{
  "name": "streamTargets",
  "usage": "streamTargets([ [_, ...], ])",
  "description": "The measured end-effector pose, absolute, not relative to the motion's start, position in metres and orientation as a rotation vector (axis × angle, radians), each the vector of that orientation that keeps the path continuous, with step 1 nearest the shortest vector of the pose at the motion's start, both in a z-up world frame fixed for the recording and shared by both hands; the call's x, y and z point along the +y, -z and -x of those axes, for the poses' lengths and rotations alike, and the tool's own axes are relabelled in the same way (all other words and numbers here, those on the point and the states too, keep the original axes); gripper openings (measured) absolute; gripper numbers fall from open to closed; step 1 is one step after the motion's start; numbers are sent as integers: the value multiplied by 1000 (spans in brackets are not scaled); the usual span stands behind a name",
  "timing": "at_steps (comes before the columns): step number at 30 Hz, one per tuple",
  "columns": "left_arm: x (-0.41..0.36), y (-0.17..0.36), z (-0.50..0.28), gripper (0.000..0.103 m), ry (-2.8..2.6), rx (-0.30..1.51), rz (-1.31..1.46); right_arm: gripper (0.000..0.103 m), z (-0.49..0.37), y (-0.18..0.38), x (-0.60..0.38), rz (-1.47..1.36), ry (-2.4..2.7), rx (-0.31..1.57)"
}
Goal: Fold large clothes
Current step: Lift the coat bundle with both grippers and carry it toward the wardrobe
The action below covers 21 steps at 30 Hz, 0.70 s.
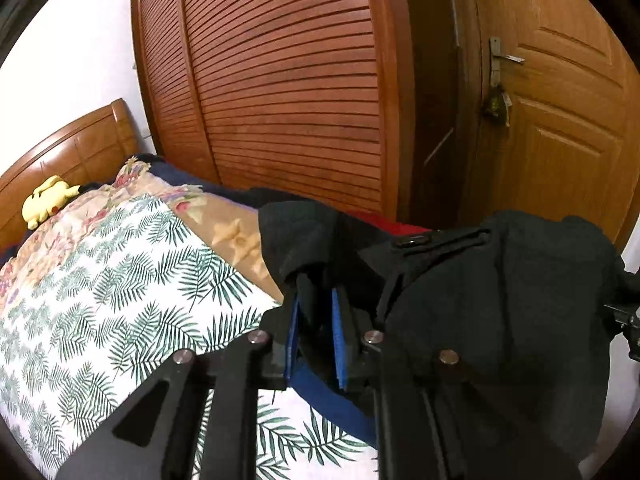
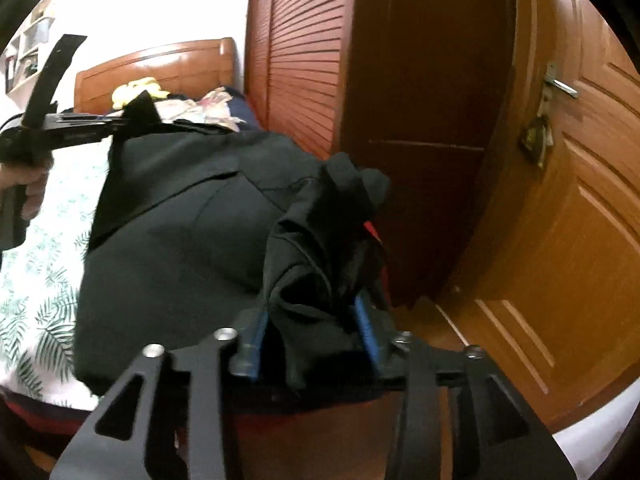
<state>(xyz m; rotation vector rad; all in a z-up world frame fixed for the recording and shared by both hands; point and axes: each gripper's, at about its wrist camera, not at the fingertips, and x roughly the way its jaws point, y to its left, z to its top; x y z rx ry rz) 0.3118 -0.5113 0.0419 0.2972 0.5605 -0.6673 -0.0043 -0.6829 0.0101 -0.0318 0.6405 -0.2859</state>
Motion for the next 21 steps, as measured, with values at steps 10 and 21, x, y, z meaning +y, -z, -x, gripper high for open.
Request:
streamTargets([
  [10,-505,-39,-304,25,693,597,-292,72,18,-60,-686,19,345,488],
  [21,-496,-31,-274,34,781,561,-303,56,-36,-85,-648,112,231,451],
])
